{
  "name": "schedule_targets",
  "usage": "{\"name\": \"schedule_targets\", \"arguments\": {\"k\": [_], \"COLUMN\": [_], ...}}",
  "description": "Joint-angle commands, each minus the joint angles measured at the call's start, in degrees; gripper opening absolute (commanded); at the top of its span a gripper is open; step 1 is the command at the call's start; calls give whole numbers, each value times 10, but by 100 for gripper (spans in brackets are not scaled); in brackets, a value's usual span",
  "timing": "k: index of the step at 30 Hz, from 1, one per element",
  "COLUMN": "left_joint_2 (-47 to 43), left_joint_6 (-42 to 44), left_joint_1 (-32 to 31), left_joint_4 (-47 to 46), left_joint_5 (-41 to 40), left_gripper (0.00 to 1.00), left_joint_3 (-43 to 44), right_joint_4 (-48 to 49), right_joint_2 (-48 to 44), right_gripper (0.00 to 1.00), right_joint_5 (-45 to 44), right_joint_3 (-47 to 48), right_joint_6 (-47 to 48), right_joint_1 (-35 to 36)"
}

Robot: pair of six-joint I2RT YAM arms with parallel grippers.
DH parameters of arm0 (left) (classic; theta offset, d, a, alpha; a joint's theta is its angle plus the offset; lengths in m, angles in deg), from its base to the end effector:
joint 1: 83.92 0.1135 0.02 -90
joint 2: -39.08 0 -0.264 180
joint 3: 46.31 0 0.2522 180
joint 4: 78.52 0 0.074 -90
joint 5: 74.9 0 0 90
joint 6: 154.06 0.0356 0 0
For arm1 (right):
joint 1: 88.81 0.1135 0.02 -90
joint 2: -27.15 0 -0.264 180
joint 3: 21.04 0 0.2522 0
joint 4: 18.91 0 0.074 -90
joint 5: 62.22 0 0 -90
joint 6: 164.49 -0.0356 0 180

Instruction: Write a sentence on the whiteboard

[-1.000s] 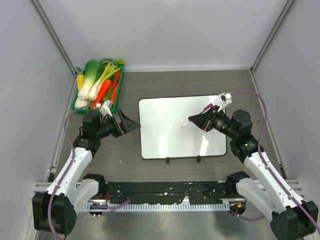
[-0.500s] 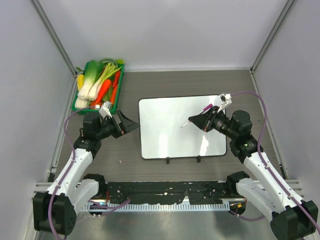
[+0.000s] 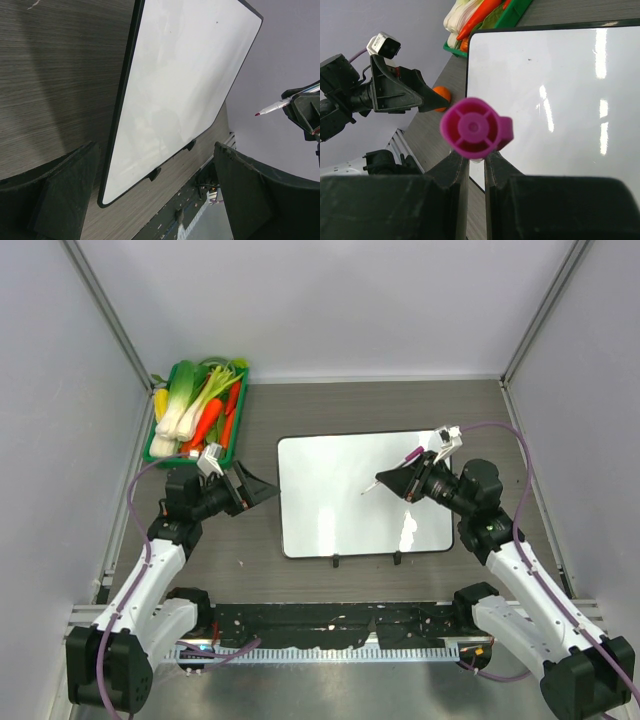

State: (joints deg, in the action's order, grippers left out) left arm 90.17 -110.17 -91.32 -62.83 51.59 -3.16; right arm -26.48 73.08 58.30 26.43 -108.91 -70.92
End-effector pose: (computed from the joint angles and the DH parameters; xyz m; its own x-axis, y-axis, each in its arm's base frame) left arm 0.1936 -0.0465 0.2430 -0.7396 -0.4882 -0.4634 0.1599 0.5413 -0.8255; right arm 0.1777 0.0764 0.2990 -0.5037 0.3491 -0.7902 -0.5583 0.5665 0.6061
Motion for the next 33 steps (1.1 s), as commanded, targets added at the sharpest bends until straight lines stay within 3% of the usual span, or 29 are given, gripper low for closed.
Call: {"name": "schedule_targets", "arguments": {"k": [1,33], "left_joint_2": [1,15], "left_joint_6": [-1,-10], "left_joint_1": [4,4], "left_joint_4": [-29,-51], "left_joint_5": [9,28], "left_gripper": [100,100], "left_joint_3": [-3,-20], "right_joint_4": [32,21], "right_joint_2": [1,0], "right_gripper": [1,1], "right_joint_5": [1,-4], "right_joint_3": [0,5], "right_joint_6": [-4,6], "right_joint_1": [0,0]}}
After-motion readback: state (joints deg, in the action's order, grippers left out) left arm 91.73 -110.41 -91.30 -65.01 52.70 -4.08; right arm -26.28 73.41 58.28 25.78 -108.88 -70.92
